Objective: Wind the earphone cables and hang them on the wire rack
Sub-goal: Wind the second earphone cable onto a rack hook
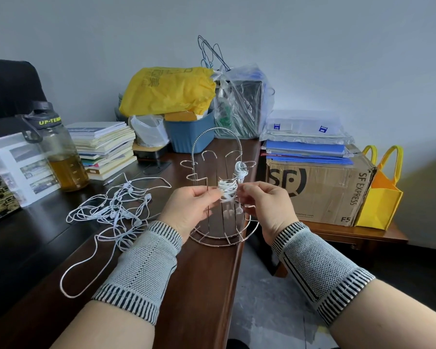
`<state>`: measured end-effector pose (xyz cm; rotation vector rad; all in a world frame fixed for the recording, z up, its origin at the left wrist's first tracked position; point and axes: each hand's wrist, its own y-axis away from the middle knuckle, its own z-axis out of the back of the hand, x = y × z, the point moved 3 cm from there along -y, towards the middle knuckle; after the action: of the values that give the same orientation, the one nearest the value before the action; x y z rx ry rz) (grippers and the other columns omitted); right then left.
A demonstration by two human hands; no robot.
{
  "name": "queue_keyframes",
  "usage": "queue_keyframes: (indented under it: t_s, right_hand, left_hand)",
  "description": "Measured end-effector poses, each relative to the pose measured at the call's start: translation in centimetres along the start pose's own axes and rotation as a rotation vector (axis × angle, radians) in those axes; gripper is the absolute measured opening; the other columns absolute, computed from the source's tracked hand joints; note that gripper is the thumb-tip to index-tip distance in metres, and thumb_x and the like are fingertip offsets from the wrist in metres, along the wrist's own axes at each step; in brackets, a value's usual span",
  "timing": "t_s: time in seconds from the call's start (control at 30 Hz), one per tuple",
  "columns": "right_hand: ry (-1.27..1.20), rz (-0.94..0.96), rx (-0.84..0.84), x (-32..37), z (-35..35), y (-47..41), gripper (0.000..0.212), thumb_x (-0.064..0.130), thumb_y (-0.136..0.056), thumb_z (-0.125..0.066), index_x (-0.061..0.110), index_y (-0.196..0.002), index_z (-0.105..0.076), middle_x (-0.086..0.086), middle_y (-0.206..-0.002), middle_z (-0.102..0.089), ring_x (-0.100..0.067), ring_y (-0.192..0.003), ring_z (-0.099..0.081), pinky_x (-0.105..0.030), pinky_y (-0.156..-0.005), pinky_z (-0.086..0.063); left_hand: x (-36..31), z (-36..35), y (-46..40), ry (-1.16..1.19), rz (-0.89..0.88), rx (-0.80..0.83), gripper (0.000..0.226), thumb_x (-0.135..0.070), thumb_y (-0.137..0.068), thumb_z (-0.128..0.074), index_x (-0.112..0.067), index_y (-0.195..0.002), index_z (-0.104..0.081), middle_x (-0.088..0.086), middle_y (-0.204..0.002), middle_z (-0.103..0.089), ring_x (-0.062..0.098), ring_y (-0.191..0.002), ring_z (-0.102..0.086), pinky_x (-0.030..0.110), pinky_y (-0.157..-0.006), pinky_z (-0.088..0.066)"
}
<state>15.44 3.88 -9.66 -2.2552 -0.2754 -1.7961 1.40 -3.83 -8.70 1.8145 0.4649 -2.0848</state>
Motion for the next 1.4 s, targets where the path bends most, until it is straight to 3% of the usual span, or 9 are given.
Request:
queue_keyframes:
  t_s: [0.1,0.17,0.27,0.5,0.67,0.83,1.0,1.23,1.4]
  right_hand:
    - [0.080,-0.067,-0.013,0.4,0.5,-0.4,0.025,0.018,-0.090,-0.058,0.006,-0.071,-0.071,-0.004,-0.064,-0.064,-0.014,-0.058,-0.055,-0.027,-0.055,-0.043]
    - [0.150,-0.099,0.012,0.7,0.6,-0.6,0.031,0.027,-0.089,-0.057,0.006,-0.071,-0.071,-0.005,-0.063,-0.065,-0.016,-0.058,-0.054,-0.030,-0.057,-0.044]
    - [0.240,-0.112,0.053,1.2,0.5,-0.6,0.041,0.039,-0.089,-0.056,0.005,-0.074,-0.072,-0.006,-0.065,-0.067,-0.017,-0.058,-0.055,-0.029,-0.057,-0.044]
    - [0.345,-0.205,0.131,2.2,-0.3,-0.5,0.062,0.065,-0.085,-0.049,0.005,-0.080,-0.065,-0.006,-0.067,-0.059,-0.019,-0.059,-0.053,-0.030,-0.059,-0.046]
    - [0.304,-0.296,0.172,2.7,-0.4,-0.1,0.056,0.060,-0.085,-0.054,0.004,-0.082,-0.061,-0.007,-0.068,-0.056,-0.018,-0.056,-0.050,-0.025,-0.053,-0.044]
    - [0.337,-0.343,0.196,2.6,-0.4,-0.2,0.069,0.065,-0.083,-0.054,-0.002,-0.096,-0.066,-0.010,-0.076,-0.064,-0.019,-0.062,-0.057,-0.026,-0.059,-0.048]
    - [0.290,-0.383,0.211,2.4,-0.3,-0.3,0.072,0.066,-0.080,-0.057,-0.004,-0.097,-0.066,-0.013,-0.078,-0.066,-0.019,-0.062,-0.059,-0.027,-0.061,-0.051]
    - [0.158,-0.351,0.150,2.5,-0.6,-0.5,0.054,0.051,-0.082,-0.068,-0.002,-0.087,-0.062,-0.012,-0.073,-0.066,-0.018,-0.060,-0.061,-0.029,-0.062,-0.053]
    - [0.077,-0.324,0.135,2.9,-0.8,-0.7,0.039,0.038,-0.084,-0.071,0.000,-0.083,-0.061,-0.010,-0.068,-0.065,-0.017,-0.055,-0.059,-0.026,-0.056,-0.053]
  left_hand:
    - [-1.5,1.8,0.2,-0.326,-0.012,-0.085,0.017,-0.022,-0.086,-0.061,-0.019,-0.072,-0.070,0.009,-0.086,-0.076,0.018,-0.088,-0.073,0.044,-0.087,-0.058]
    - [-2.6,2.4,0.7,-0.452,-0.056,-0.184,0.024,-0.021,-0.090,-0.054,-0.016,-0.073,-0.070,0.001,-0.076,-0.075,0.012,-0.073,-0.074,0.038,-0.079,-0.060]
    - [-3.7,1.8,1.5,-0.393,-0.033,-0.219,0.027,-0.023,-0.094,-0.052,-0.009,-0.084,-0.072,0.002,-0.074,-0.075,0.010,-0.065,-0.072,0.028,-0.064,-0.059]
    - [-3.2,0.1,2.1,-0.334,0.174,-0.084,0.056,-0.054,-0.094,-0.046,-0.003,-0.093,-0.069,0.008,-0.074,-0.075,0.017,-0.069,-0.070,0.031,-0.069,-0.058]
    - [-3.0,-0.8,2.2,-0.223,0.226,-0.082,0.061,-0.061,-0.092,-0.048,-0.003,-0.099,-0.067,0.009,-0.080,-0.075,0.017,-0.073,-0.070,0.029,-0.065,-0.056]
    - [-2.6,-1.7,2.0,-0.109,0.317,-0.023,0.068,-0.065,-0.090,-0.049,-0.001,-0.112,-0.062,0.009,-0.089,-0.075,0.018,-0.080,-0.069,0.031,-0.066,-0.054]
    - [-2.4,-2.0,2.1,-0.018,0.341,0.008,0.067,-0.068,-0.084,-0.055,-0.004,-0.105,-0.060,0.008,-0.091,-0.076,0.015,-0.077,-0.067,0.028,-0.067,-0.056]
    - [-3.0,-2.0,1.4,0.004,0.264,-0.061,0.050,-0.054,-0.088,-0.062,-0.005,-0.099,-0.062,0.007,-0.085,-0.075,0.008,-0.063,-0.063,0.022,-0.054,-0.051]
    - [-3.3,-2.1,1.3,0.000,0.200,-0.119,0.038,-0.046,-0.092,-0.062,-0.008,-0.095,-0.063,0.003,-0.081,-0.076,0.007,-0.063,-0.063,0.021,-0.054,-0.051]
